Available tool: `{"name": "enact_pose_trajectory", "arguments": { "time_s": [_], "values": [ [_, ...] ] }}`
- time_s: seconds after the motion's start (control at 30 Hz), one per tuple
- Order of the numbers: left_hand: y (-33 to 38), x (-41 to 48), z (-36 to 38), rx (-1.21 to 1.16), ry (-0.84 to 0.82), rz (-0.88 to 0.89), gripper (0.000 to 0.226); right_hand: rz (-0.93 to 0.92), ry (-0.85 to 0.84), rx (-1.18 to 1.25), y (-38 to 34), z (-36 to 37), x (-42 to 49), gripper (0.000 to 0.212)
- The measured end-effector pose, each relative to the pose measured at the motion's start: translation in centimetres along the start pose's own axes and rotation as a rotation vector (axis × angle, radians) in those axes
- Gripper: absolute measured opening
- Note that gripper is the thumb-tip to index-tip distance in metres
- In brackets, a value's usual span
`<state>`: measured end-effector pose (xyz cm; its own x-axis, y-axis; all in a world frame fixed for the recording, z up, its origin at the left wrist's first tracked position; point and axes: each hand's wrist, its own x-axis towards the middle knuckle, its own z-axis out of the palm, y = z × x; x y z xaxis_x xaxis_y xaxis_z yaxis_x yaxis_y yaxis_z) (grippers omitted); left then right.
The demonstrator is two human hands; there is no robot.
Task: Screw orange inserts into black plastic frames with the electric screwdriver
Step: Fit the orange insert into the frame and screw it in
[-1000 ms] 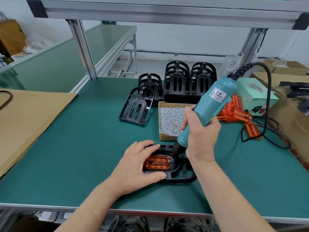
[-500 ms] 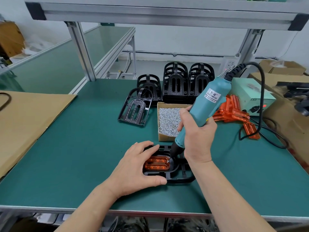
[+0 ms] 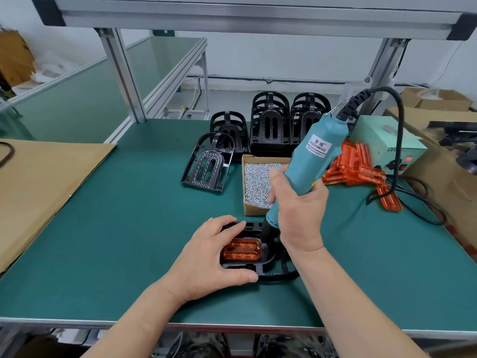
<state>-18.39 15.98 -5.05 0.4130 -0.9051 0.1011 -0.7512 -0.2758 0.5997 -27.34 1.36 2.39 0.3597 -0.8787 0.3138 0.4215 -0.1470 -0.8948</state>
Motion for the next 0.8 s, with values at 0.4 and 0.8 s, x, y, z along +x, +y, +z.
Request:
{"name": "enact_pose_trajectory", "arguments": {
  "time_s": [0.4,0.8],
  "values": [
    [0.1,-0.2,-0.1,-0.008,-0.004,-0.001,0.104,0.066,0.153,0.267,-1.3,-3.5,3.8,0.014],
    [1.3,1.2,1.3,-0.111,0.019,0.003,0.122,0.359,0.553,0.468,3.8,-9.2,6.5,0.015]
  ]
}}
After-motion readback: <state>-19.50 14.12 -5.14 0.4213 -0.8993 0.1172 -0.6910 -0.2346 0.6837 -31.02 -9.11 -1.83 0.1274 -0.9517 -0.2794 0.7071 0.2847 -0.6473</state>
